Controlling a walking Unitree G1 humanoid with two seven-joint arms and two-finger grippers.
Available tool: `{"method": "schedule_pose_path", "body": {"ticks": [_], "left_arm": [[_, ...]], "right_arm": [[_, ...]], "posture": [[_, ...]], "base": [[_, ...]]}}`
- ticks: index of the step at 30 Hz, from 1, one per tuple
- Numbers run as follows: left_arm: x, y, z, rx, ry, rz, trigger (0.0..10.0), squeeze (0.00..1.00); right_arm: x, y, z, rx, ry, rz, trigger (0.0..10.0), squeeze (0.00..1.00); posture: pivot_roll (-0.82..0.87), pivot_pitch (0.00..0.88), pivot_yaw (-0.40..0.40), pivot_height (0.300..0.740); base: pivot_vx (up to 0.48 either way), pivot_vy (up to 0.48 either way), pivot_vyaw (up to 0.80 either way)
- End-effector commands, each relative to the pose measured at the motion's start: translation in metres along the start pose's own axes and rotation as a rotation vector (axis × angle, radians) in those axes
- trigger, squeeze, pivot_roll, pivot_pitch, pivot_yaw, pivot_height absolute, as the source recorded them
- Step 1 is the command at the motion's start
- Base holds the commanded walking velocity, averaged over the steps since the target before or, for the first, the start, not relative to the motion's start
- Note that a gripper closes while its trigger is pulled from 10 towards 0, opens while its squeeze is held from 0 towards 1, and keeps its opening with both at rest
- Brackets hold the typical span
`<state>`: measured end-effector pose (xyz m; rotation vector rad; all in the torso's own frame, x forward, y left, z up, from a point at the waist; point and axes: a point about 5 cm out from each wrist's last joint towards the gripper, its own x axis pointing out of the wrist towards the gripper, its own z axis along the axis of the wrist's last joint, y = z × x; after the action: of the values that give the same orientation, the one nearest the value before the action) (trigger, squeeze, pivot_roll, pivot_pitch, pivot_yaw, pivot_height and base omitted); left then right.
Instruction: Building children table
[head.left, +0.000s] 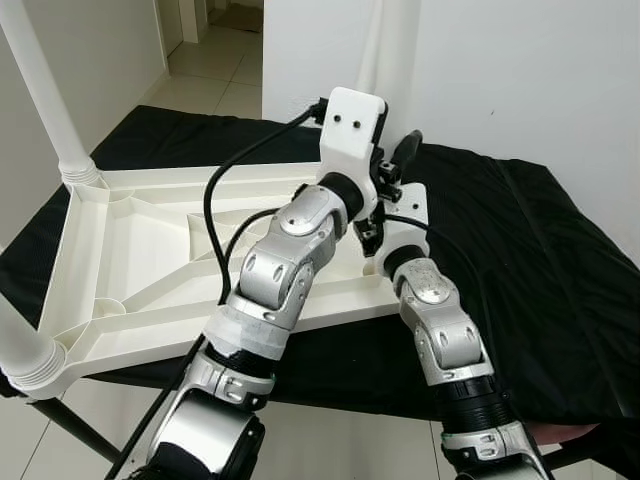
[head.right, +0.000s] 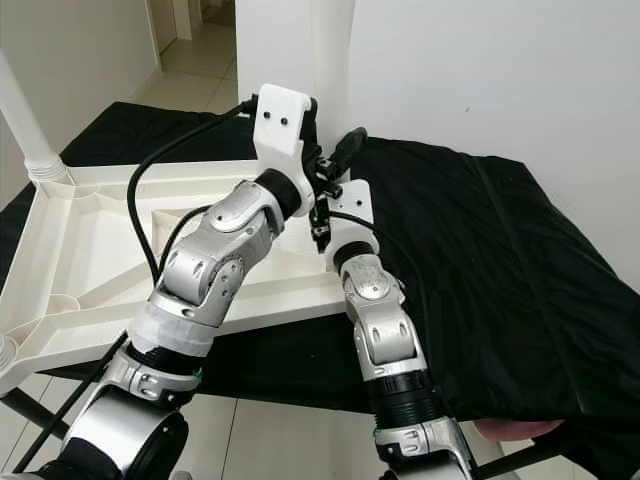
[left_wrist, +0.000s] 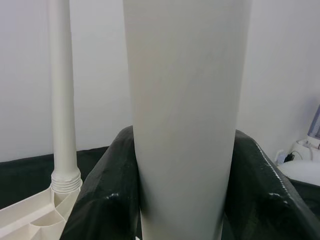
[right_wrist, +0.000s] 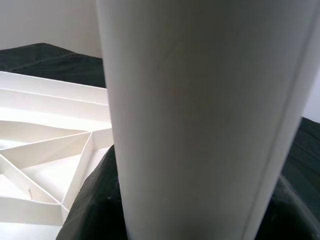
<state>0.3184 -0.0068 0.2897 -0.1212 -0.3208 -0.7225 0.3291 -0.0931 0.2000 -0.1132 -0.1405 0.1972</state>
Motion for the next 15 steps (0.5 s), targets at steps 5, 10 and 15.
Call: {"method": "schedule_pose_path", "body": {"ticks": [5, 10, 15], "left_arm": [[0.0011, -0.0228, 0.0078, -0.037, -0.049, -0.101, 10.0, 1.00], [0.0009, -0.0201, 0.0097, -0.061, -0.057, -0.097, 10.0, 1.00], [0.0017, -0.0151, 0.0165, -0.159, -0.087, -0.076, 10.0, 0.00]], "right_arm": [[0.0036, -0.0036, -0.0031, 0.022, 0.044, -0.041, 0.0, 0.00], [0.0047, -0.0066, -0.0045, 0.022, 0.054, -0.065, 10.0, 0.00], [0.0051, -0.0074, -0.0054, 0.032, 0.060, -0.072, 10.0, 0.00]], "posture": [[0.04, 0.000, -0.105, 0.740], [0.04, 0.000, -0.106, 0.740], [0.04, 0.000, -0.107, 0.740]], "base": [[0.000, 0.000, 0.00], [0.000, 0.000, 0.00], [0.000, 0.000, 0.00]]}}
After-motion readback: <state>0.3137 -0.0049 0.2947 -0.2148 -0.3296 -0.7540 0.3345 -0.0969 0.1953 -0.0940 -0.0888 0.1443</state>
